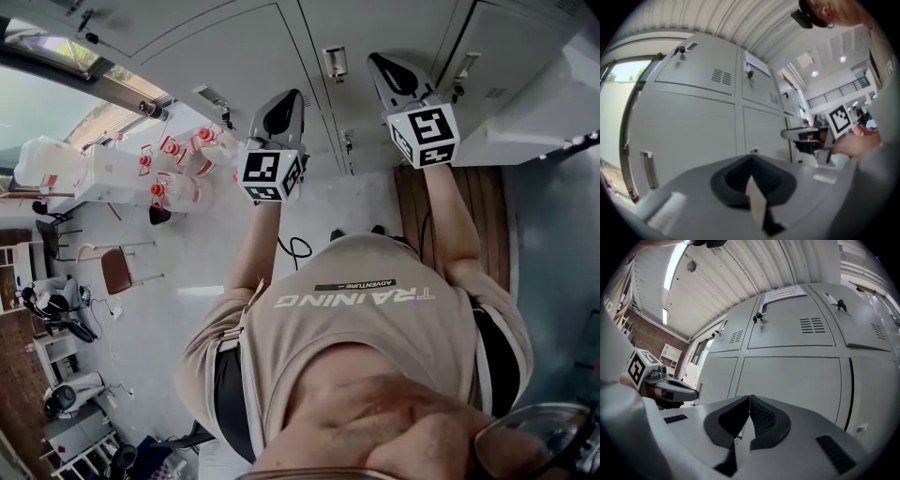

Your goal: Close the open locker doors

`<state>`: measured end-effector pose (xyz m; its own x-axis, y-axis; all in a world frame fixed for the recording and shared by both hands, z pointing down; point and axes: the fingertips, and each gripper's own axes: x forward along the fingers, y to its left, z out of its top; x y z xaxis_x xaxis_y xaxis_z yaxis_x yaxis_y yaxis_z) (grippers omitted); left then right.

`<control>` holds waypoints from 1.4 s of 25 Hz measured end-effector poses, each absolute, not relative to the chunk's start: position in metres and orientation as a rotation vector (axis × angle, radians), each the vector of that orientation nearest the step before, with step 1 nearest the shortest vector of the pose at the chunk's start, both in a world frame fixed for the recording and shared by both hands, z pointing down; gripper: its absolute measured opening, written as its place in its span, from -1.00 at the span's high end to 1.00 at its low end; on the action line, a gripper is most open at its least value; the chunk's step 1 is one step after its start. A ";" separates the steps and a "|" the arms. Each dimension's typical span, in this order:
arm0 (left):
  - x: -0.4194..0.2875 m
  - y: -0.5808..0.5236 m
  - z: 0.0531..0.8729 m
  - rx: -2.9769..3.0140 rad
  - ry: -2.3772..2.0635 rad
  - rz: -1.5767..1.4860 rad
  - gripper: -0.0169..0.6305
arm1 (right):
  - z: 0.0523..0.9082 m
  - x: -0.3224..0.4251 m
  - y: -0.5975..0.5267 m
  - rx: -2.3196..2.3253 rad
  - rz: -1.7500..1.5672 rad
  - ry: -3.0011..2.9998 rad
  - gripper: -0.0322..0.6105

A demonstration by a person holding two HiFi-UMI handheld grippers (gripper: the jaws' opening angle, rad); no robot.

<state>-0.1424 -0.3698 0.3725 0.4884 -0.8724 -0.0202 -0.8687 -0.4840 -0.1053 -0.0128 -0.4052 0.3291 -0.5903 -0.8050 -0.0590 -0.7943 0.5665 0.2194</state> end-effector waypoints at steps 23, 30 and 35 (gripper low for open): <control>-0.162 -0.333 0.479 -2.716 1.629 -0.231 0.95 | 0.446 -0.011 -0.351 1.328 -0.180 -2.606 0.86; -0.151 -0.328 0.478 -2.757 1.585 -0.163 0.95 | 0.459 -0.005 -0.334 1.390 -0.137 -2.584 0.86; -0.139 -0.323 0.479 -2.836 1.522 -0.152 0.95 | 0.463 -0.016 -0.327 1.392 -0.115 -2.610 0.86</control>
